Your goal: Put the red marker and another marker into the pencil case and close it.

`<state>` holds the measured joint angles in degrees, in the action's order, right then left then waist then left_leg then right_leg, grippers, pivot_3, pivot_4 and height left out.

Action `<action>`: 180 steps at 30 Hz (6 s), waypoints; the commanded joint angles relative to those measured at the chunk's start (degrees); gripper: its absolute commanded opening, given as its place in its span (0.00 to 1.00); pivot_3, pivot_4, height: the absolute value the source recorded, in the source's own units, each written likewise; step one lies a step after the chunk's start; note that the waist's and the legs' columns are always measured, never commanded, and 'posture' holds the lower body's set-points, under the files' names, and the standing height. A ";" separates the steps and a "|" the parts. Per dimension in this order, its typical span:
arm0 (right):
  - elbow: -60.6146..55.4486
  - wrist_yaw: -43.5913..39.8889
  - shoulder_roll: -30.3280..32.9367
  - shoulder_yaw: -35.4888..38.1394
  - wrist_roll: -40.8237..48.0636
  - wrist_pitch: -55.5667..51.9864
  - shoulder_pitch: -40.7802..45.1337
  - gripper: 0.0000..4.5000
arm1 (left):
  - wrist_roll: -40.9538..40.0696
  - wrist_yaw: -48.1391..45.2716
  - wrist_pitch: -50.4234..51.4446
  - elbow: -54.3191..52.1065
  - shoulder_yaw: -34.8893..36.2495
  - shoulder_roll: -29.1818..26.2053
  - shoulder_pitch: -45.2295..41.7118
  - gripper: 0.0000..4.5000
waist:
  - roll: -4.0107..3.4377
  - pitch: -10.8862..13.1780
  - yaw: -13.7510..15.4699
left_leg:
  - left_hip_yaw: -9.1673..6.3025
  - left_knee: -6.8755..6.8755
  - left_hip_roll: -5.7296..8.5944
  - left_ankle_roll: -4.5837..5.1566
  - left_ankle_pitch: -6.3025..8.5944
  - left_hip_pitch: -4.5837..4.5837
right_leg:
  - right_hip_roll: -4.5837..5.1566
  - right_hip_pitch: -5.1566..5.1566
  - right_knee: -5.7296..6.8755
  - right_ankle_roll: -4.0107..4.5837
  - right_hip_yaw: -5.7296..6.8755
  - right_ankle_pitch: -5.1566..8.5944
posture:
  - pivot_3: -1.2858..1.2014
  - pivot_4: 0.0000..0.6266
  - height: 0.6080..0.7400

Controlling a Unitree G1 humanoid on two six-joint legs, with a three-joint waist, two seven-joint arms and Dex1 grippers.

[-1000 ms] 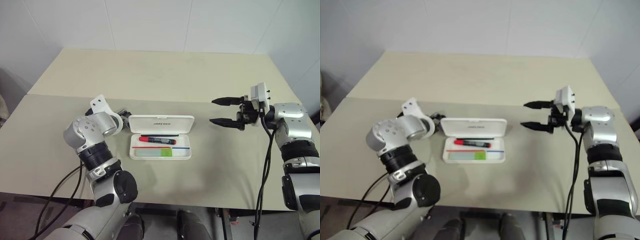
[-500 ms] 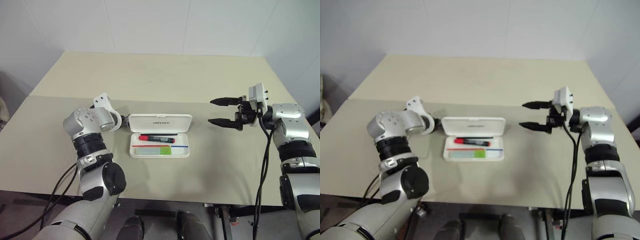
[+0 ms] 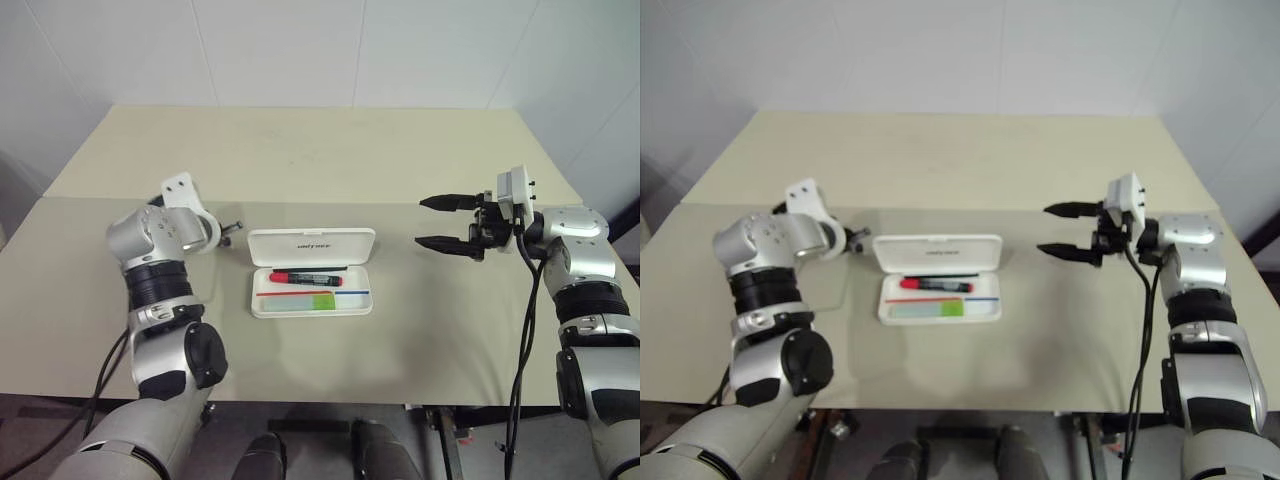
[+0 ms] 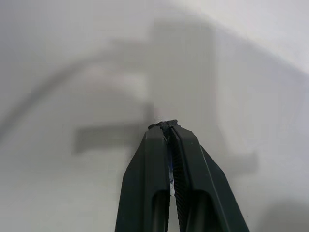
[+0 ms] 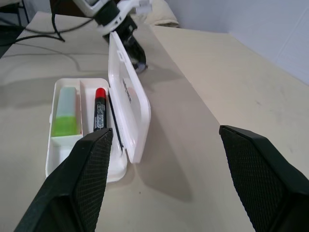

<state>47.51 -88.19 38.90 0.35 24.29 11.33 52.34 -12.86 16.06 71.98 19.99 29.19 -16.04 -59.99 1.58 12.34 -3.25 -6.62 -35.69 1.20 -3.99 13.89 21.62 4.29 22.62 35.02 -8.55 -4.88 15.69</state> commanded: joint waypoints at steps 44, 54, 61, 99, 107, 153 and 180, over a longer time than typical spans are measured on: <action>-29.83 -4.31 22.18 -0.89 22.83 -3.48 -28.31 1.00 | -16.71 -69.69 -10.42 -39.66 -47.94 -16.95 3.04 0.00 | -0.03 0.02 0.63 | 0.26 -0.34 0.05 0.33 0.30 0.70 | 0.09 0.86 0.45 0.04 -0.26 0.39 | 0.52 0.24 1.00; -31.61 -4.31 19.56 6.04 23.85 -8.33 -30.45 1.00 | -10.60 -65.45 -10.32 -31.73 -54.32 -13.71 2.01 0.00 | -0.02 0.02 0.85 | 0.29 -0.47 0.07 0.39 0.23 0.56 | 0.08 0.68 0.45 0.05 -0.31 0.38 | 0.52 0.24 1.00; -31.53 -3.25 17.73 8.39 20.61 -8.93 -32.30 1.00 | -6.29 -65.77 -14.20 -24.50 -57.80 -11.53 1.29 0.00 | -0.02 0.02 1.36 | 0.30 -0.42 0.07 0.39 0.24 0.58 | 0.08 0.73 0.47 0.04 -0.32 0.38 | 0.52 0.24 1.00; -30.44 -1.50 10.93 10.51 12.79 -10.48 -28.54 1.00 | -9.94 -64.90 -31.81 -36.92 -32.84 -8.58 8.52 0.99 | -0.03 0.02 1.44 | 0.32 -0.44 0.06 0.37 0.24 0.55 | 0.08 0.74 0.53 0.05 -0.34 0.35 | 0.52 0.24 1.00; -25.69 -3.38 9.15 9.06 10.50 -9.60 -22.97 1.00 | -9.53 -64.03 -40.77 -28.19 -24.38 -12.96 9.06 0.58 | -0.03 0.02 1.48 | 0.33 -0.49 0.07 0.37 0.22 0.53 | 0.08 0.70 0.52 0.03 -0.34 0.30 | 0.52 0.24 1.00; -20.77 -4.31 10.09 6.49 15.80 -10.48 -18.65 1.00 | -13.50 -108.56 -44.44 11.79 -48.93 -26.08 4.66 0.01 | -0.02 0.02 0.05 | 0.28 -0.42 0.05 0.39 0.25 0.64 | 0.09 0.89 0.74 0.04 -0.30 0.31 | 0.52 0.24 1.00; -21.01 -4.16 6.08 7.56 11.88 -10.07 -18.28 1.00 | 11.15 -103.49 -71.34 31.15 -55.16 -19.10 -2.42 0.01 | -0.09 -0.03 0.07 | 0.32 -0.46 0.09 0.49 0.17 0.17 | 0.09 0.32 0.61 0.06 -0.32 0.32 | 0.52 0.24 1.00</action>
<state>27.30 -88.02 44.85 6.51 35.79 1.13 32.78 -3.44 -85.97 -1.55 49.00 -25.86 -35.72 -63.17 1.50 12.31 -3.18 -6.29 -36.14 1.29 -3.50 14.06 21.59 4.38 22.71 35.58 -8.49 -5.20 16.02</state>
